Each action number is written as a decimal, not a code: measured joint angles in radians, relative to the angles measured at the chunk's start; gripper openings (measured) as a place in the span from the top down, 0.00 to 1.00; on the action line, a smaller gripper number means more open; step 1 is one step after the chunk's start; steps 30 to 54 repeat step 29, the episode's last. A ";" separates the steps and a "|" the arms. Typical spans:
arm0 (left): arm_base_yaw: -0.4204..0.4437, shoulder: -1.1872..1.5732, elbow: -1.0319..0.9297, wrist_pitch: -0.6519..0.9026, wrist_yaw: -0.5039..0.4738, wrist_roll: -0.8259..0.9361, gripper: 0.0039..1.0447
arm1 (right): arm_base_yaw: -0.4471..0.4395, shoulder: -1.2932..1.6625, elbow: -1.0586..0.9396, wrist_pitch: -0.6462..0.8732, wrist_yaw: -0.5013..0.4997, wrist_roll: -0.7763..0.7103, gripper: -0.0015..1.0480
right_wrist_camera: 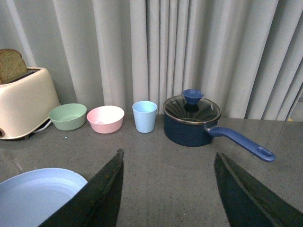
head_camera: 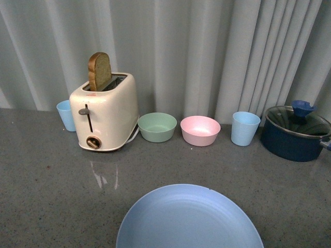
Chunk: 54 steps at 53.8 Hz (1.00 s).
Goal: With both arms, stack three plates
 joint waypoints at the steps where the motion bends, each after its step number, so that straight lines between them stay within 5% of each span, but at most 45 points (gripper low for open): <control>1: 0.000 0.000 0.000 0.000 0.000 0.000 0.06 | 0.000 0.000 0.000 0.000 0.000 0.000 0.28; 8: 0.000 0.000 0.000 0.000 0.000 0.000 0.06 | 0.000 0.000 0.000 0.000 0.000 0.002 0.05; 54: 0.000 0.000 0.000 0.000 0.000 0.000 0.06 | 0.000 0.000 0.000 0.000 0.000 0.000 0.07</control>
